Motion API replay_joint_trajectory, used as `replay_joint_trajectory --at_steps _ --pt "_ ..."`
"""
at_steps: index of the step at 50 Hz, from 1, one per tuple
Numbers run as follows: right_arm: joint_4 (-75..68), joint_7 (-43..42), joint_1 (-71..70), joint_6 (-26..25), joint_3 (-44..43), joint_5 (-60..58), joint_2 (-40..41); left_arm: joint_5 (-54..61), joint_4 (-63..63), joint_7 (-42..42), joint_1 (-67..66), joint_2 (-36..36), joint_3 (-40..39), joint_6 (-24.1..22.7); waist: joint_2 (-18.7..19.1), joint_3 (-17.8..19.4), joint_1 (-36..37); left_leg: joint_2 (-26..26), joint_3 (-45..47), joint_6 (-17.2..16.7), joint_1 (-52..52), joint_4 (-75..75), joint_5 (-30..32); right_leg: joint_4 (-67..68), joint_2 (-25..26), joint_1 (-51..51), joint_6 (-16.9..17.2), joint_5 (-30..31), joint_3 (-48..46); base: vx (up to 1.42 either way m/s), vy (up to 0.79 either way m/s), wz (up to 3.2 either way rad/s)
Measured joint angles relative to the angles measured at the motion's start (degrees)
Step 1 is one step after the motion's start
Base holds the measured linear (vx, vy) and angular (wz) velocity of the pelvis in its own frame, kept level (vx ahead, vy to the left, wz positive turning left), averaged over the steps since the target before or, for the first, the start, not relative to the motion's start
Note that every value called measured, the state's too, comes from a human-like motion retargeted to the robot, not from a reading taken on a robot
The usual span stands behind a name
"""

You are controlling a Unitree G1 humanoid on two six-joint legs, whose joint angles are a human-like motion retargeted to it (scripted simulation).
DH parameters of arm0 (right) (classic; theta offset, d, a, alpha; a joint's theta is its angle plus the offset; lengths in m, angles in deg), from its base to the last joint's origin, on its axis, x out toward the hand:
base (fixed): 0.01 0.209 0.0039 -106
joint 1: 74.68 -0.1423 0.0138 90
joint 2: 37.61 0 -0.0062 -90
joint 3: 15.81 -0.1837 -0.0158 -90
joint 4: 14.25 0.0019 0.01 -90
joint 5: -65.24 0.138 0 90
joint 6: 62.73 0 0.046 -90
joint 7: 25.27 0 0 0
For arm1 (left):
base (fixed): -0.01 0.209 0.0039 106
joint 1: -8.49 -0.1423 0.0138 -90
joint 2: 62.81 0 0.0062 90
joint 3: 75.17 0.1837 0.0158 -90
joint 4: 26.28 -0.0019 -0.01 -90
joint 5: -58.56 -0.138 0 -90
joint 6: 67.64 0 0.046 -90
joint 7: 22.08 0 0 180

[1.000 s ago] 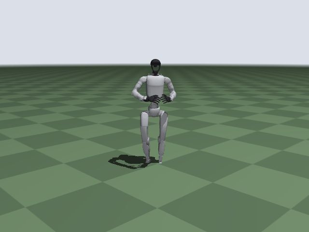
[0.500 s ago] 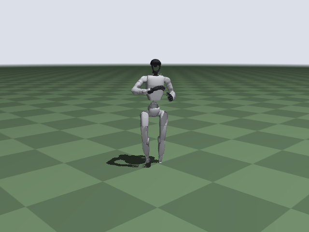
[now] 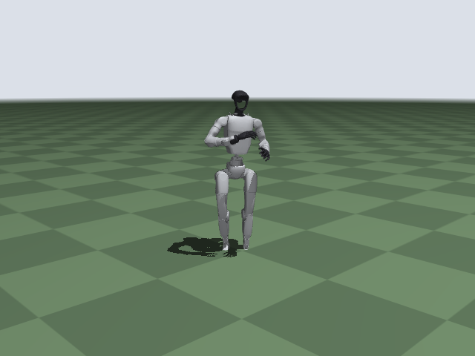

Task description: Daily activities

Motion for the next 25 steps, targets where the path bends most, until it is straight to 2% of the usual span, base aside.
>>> replay_joint_trajectory --at_steps 11,25 --pt "-6.17 -0.82 7.67 -2.25 -5.09 -1.00 6.30 -2.59 -6.84 0.38 -7.37 -0.76 -4.72 2.06 -0.45 0.07 0.81 -0.09 -1.50 -0.10 0.37 -2.18 1.20 -0.10 -0.11 -0.09 0.03 0.06 -0.87 0.01 0.00 0.07" --pt "-14.18 -8.97 17.53 -3.98 -11.32 -2.55 9.82 -2.62 -12.03 -8.04 -16.97 -2.11 -14.61 3.99 -2.06 0.66 4.04 -0.77 -4.64 -0.34 2.01 -3.60 1.50 2.43 -1.18 0.87 0.02 -1.30 -2.55 0.01 -0.01 0.26"
